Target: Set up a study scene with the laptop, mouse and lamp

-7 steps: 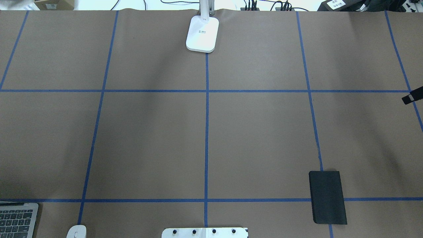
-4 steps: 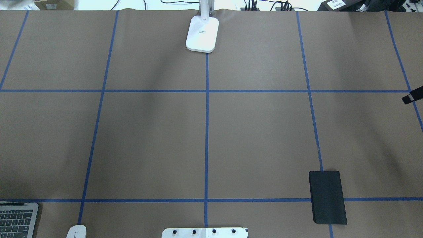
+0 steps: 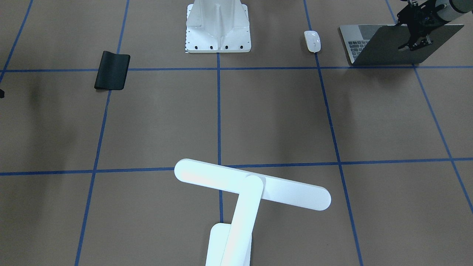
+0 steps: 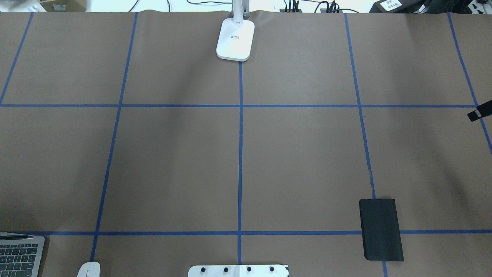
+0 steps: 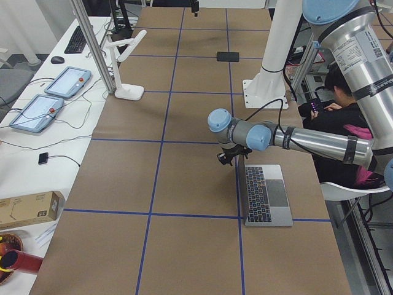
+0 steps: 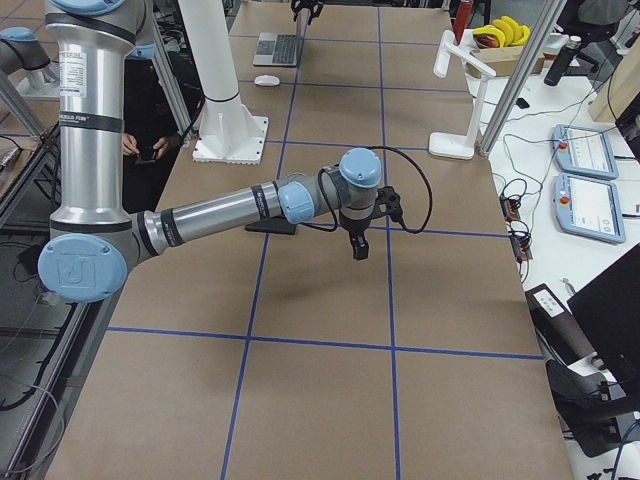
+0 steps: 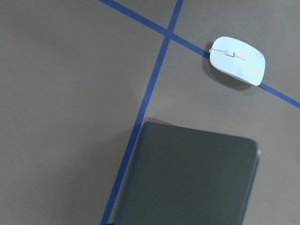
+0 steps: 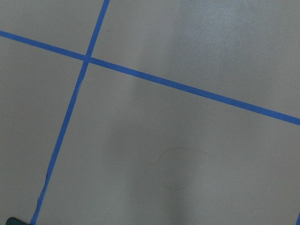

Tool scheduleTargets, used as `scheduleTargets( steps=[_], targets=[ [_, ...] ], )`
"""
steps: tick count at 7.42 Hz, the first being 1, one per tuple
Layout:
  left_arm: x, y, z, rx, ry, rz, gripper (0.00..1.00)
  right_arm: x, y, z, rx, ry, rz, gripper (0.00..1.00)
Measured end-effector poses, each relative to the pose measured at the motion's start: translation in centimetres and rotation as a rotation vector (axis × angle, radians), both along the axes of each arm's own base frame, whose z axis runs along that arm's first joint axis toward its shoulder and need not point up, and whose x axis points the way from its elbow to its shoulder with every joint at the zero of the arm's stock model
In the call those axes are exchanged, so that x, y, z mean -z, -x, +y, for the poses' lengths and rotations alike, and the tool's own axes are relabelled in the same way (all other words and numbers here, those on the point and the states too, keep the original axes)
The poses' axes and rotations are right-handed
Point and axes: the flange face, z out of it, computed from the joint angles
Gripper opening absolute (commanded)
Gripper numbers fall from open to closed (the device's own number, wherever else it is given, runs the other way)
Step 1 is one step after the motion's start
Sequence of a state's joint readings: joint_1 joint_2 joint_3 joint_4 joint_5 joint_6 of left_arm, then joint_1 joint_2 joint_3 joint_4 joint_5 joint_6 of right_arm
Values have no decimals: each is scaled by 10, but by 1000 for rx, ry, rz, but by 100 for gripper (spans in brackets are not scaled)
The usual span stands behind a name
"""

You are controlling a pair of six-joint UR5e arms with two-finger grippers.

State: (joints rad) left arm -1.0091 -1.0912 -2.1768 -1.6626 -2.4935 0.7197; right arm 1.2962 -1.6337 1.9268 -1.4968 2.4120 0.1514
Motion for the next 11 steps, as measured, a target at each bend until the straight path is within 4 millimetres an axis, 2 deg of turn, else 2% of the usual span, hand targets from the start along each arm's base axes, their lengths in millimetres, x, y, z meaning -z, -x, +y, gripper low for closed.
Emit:
scheduleTargets(
  steps=[1,4,9,11],
  targets=[
    [2,2,-1,1,-16,0,42,-2,0,-1,0,4,1,99],
    [10,5,-2,-4,-54,9,25,-7,2,-5,1,13,2,99],
    [11,14,-3,22,-74,-11,12,-10,2,-6,1,16,4,99],
    [10,17,-3,24,-80,-14,12,-10,2,-6,1,17,4,99]
  ],
)
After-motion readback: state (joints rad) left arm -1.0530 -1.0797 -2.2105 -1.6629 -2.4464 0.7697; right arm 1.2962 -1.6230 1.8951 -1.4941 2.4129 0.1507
